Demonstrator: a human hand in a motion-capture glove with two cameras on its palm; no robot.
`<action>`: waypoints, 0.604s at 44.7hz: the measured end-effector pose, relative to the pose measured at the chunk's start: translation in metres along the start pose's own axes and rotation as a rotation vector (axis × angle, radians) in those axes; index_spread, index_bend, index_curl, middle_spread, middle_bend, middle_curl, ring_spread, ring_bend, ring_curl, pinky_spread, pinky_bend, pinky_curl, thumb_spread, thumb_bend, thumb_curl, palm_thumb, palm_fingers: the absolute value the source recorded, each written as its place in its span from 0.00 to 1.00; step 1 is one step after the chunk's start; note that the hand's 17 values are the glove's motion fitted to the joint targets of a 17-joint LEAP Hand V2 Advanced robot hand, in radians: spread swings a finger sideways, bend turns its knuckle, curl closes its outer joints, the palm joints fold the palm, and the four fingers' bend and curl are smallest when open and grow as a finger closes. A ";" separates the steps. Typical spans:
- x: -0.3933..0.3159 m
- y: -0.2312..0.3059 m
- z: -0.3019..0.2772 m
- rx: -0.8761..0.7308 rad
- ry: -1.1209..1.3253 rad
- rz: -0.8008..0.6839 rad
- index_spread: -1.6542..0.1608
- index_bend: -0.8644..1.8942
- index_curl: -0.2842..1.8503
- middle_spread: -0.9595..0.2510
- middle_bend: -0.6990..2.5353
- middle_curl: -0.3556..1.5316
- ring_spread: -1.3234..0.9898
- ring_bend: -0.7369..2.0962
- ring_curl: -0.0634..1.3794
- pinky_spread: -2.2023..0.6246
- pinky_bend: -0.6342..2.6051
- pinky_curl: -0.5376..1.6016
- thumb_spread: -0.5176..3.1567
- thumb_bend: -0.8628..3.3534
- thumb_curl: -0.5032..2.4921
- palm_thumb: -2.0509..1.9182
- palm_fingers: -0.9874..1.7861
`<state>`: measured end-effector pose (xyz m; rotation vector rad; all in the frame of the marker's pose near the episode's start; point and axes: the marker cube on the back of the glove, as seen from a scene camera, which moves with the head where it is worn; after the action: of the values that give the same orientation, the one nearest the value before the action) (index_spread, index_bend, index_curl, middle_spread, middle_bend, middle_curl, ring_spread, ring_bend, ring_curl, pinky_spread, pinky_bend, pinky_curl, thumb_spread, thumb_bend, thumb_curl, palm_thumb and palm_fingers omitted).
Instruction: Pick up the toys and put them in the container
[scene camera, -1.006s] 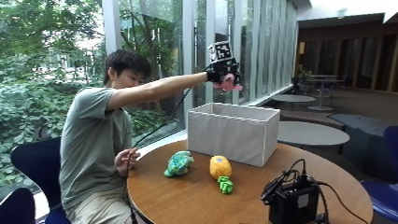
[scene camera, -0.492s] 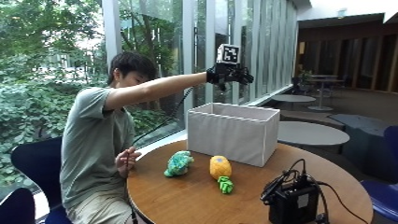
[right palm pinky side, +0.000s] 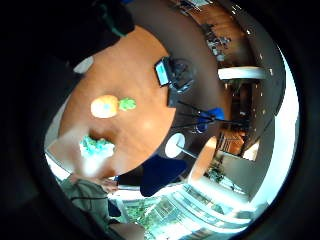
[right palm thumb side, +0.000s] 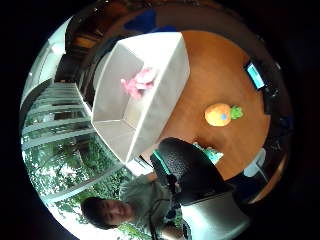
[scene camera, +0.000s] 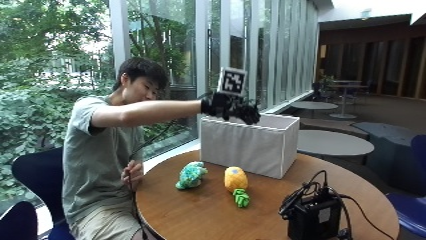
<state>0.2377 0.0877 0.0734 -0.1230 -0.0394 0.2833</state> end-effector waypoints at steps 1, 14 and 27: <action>0.017 0.000 0.014 -0.008 0.026 -0.018 0.82 0.33 0.22 0.80 0.28 0.41 0.56 0.45 0.32 0.78 0.50 0.45 0.45 0.20 0.30 0.51 0.29; 0.069 -0.025 0.236 -0.292 0.094 0.002 0.77 0.37 0.22 0.75 0.26 0.40 0.54 0.43 0.31 0.78 0.50 0.44 0.45 0.20 0.29 0.52 0.33; 0.042 -0.049 0.261 0.036 -0.211 0.138 0.76 0.43 0.27 0.63 0.35 0.46 0.44 0.61 0.39 0.70 0.43 0.40 0.45 0.27 0.36 0.68 0.68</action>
<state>0.2768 0.0830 0.3393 -0.0600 -0.2355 0.4335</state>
